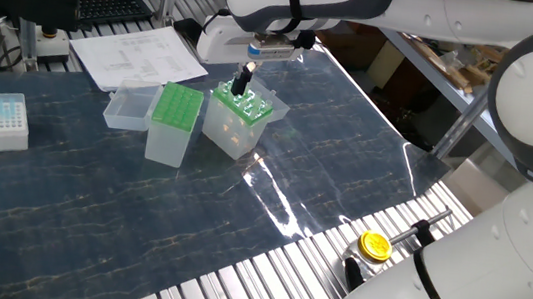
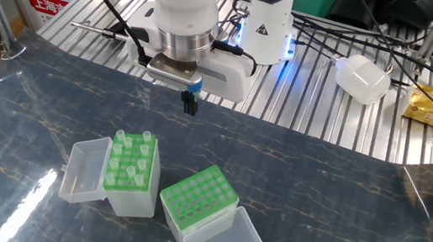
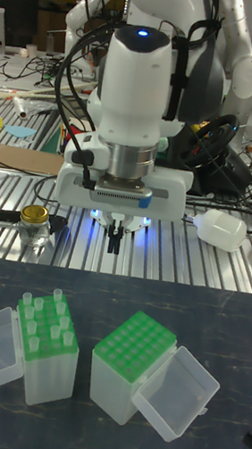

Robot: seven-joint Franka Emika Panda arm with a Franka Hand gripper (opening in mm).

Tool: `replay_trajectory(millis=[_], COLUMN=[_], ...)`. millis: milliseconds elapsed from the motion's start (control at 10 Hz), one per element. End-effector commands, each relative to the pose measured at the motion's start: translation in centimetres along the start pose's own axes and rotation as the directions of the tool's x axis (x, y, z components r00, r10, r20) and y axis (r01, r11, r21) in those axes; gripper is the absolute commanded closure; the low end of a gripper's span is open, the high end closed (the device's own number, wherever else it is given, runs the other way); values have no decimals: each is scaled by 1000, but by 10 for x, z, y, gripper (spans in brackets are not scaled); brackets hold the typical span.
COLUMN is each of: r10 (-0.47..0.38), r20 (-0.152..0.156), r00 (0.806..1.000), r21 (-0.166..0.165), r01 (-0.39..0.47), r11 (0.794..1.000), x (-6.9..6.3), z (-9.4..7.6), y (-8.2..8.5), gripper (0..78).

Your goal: Transfer all large pipette tips from one holder to another

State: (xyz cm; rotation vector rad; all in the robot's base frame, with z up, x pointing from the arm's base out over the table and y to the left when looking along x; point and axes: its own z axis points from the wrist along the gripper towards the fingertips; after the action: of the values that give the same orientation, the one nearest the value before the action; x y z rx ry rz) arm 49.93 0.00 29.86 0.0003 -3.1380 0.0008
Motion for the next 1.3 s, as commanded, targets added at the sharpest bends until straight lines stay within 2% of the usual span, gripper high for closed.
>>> replay_trajectory(millis=[100,200,400,700,1000,1200,1300], r10=[130,124,101,89,84,76,76], r20=[28,32,36,35,35,35,34], r00=[991,992,994,995,996,997,996], r21=[7,39,44,27,26,15,11], r01=[-131,-125,-103,-90,-85,-76,-77], r11=[991,991,994,996,996,997,997], x=[0,0,0,-3,-11,-25,-27], z=[0,0,0,0,1,3,3], y=[0,0,0,-4,-9,-20,-21], gripper=[776,776,776,776,776,776,776])
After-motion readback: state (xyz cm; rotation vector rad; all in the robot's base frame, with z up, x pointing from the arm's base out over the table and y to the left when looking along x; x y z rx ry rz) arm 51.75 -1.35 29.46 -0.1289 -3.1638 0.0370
